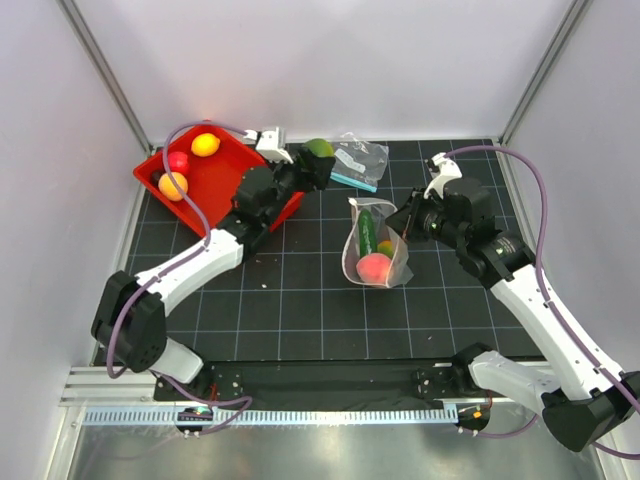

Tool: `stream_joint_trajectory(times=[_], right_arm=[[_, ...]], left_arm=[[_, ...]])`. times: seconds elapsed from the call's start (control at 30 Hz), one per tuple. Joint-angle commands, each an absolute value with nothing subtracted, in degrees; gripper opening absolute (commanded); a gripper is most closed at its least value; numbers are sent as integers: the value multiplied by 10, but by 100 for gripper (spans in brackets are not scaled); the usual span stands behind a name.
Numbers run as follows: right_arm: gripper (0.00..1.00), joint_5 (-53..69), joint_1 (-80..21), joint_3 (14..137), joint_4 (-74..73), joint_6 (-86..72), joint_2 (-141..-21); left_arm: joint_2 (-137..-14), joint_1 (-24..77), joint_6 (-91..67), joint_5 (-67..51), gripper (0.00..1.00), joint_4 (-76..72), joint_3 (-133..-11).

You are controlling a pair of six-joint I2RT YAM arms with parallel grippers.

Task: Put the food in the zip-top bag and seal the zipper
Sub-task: Pick up the fake fruit from the bin, then place the fake fruit in the zipper food storage bag.

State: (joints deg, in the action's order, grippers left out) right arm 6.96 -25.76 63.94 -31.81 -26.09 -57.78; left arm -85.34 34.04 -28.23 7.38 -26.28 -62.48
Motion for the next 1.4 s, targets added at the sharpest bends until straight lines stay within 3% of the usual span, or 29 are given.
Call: stream_joint_trajectory(times=[0.0,0.3,0.73,1.17,1.37], right_arm=[[1,54,-257,644,-308,-260,-577],[1,30,-256,647,-323,-254,-585],[1,75,-244,715,-304,-291,-638],[1,43,-243,796,-349,-260,-663],[1,26,-243,731,-302,-277,-617]], left_arm=[[-831,374,-213,55,29,-361,-627],[-807,435,-174,-42,33,-399,-625],[-770,440,-221,-138,25,-411,-635],[-836,440,-277,-233,25,-468,-621],[-843,440,-277,-273,24,-470,-609]])
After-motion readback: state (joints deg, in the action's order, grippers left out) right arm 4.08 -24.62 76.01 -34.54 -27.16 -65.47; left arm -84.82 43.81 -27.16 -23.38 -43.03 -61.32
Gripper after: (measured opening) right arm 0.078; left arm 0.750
